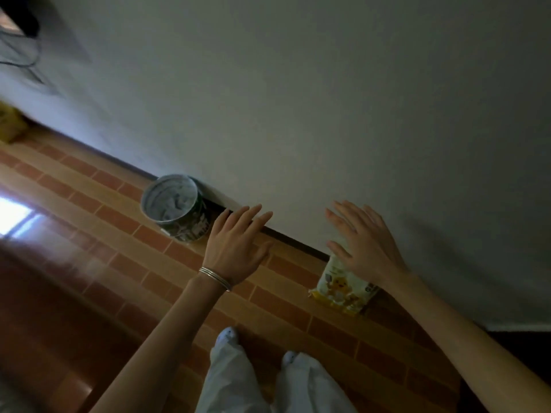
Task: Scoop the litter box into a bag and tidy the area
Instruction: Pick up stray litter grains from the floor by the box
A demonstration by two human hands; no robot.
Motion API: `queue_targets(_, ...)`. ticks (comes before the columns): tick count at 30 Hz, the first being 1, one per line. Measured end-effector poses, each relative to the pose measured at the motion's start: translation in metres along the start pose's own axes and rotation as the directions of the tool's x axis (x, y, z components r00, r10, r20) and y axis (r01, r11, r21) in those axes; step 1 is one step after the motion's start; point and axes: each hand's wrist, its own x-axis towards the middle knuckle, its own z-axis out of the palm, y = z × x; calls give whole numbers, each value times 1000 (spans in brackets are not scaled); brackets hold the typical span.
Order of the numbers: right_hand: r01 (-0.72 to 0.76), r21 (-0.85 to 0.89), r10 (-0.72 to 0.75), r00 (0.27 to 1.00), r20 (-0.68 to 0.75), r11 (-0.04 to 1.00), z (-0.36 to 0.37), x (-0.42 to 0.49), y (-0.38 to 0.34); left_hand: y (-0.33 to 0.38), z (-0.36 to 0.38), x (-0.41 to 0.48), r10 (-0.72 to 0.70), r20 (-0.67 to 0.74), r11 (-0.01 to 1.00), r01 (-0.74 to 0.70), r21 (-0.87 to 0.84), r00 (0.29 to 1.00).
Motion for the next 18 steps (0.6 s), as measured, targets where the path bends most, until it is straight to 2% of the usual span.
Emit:
queue_targets(9,256,13,-256,967,-12,967,11,110,-107,-116,-29,-63,-256,-63,966,257,10,965)
queue_targets(13,318,35,-319,948,0,947,25,154,-172,-185,-40,-95,-350,-66,936,352,22,934)
queue_targets(18,378,61,-379,925,6,924,38,211,-263,-281,-66,-125,-400,-67,914,403,35,914)
